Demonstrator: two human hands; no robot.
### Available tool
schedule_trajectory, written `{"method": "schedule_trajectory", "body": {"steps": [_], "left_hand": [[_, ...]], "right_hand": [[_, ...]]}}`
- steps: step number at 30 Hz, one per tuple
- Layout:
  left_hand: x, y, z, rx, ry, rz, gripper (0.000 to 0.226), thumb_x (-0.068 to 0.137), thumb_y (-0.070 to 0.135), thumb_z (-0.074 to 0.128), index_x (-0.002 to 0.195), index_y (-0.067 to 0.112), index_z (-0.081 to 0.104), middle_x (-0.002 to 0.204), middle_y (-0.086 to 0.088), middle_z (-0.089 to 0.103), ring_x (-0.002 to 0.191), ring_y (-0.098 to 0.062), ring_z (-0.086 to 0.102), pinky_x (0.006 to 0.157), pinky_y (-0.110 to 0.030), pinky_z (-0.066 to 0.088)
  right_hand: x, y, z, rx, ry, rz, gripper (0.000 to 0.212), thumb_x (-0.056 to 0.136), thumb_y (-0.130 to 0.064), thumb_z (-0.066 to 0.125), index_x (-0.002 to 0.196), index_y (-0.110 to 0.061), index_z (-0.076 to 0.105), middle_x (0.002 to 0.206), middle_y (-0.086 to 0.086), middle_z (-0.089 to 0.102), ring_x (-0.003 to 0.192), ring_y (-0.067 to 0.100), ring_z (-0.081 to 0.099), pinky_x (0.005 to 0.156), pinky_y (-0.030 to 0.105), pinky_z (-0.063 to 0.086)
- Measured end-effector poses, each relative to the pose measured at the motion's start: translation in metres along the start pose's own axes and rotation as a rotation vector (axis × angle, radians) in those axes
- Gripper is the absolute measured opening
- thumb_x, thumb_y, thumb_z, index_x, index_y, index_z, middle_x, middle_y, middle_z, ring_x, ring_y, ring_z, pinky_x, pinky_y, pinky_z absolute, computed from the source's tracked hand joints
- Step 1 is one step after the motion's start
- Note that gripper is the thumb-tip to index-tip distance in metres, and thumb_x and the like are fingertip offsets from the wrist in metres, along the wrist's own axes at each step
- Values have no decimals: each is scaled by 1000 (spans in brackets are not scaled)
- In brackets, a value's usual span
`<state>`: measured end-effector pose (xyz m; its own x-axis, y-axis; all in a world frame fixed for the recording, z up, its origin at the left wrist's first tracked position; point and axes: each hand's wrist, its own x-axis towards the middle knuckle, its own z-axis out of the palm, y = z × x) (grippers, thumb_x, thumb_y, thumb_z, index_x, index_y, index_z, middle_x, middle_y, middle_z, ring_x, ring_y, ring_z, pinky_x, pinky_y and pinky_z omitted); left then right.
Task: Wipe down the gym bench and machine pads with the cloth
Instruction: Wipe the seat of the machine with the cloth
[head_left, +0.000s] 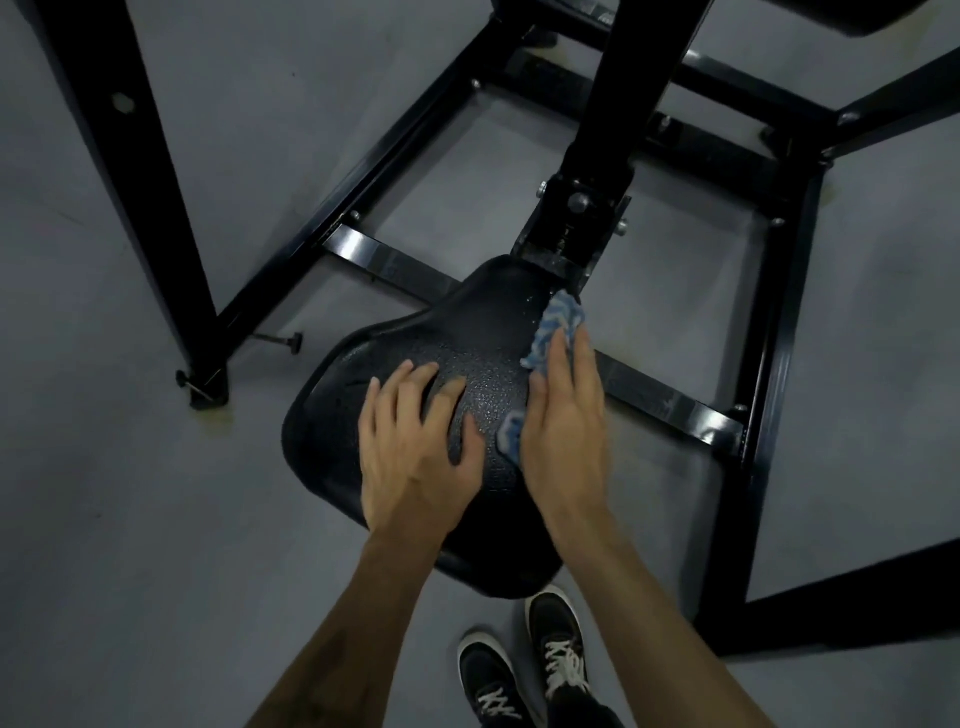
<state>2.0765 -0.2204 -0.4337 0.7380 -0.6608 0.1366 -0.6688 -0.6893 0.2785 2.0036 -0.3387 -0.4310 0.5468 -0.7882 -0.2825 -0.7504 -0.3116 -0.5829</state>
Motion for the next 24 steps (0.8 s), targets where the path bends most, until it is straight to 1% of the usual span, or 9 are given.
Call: {"method": "schedule_trajectory", "body": {"steps": [2,5,8,11,14,16,19,22,24], "left_hand": [[0,-1,0,5,6,2,35,96,29,53,125,14,68,134,-11,61,137,-31,51,117,-54,34],[1,0,-1,14,-9,0,36,97,29,51,127,16,66,136,-11,60,138,-31,49,117,-55,34],[1,0,-1,2,-4,2,36,97,28,51,127,16,66,135,-11,61,137,-31,50,116,-55,35],[1,1,-1,1,4,-7,35,97,27,51,126,16,68,135,-11,61,136,-31,51,115,-55,36],[1,2,-1,-9,-2,-13,35,96,27,51,126,16,67,135,-10,61,137,-30,50,116,-54,36],[2,1,-1,-14,-3,-15,35,96,26,52,126,16,67,135,-10,61,137,-30,50,116,-54,36],[1,1,-2,-27,-2,-23,36,95,26,51,127,16,67,135,-10,61,137,-30,49,116,-54,35],[1,1,-2,-27,-3,-27,36,95,25,50,126,16,67,135,-10,60,137,-30,49,116,-54,35],[1,2,-2,-33,-1,-28,36,95,24,50,126,16,67,135,-10,61,137,-30,49,116,-54,35]], "right_hand": [[-22,5,3,-73,-20,-13,55,106,-22,41,159,-18,24,169,0,9,155,19,11,120,39,33],[-38,12,10,-125,-1,-27,58,103,-14,52,156,-13,32,167,7,15,153,27,17,118,47,35],[-7,3,12,-69,10,-12,53,107,-18,43,157,-11,28,167,10,15,153,27,18,118,46,35],[8,-4,10,-86,27,18,53,108,-27,33,159,-14,25,168,7,12,154,25,16,119,43,34],[-21,0,5,-127,-41,2,55,108,-28,34,160,-18,21,169,4,7,154,23,11,121,40,29],[-27,5,2,-110,-69,-3,56,107,-26,37,160,-19,21,169,5,7,154,23,15,121,40,30],[10,5,3,-33,-33,33,57,109,-29,34,161,-15,15,169,6,10,153,23,18,121,37,29],[47,-3,3,-30,-16,24,57,110,-30,31,161,-11,12,168,9,8,154,27,13,123,41,26],[41,-4,0,-34,-32,-41,56,110,-28,30,161,-12,13,169,5,2,156,24,2,124,35,19]]}}
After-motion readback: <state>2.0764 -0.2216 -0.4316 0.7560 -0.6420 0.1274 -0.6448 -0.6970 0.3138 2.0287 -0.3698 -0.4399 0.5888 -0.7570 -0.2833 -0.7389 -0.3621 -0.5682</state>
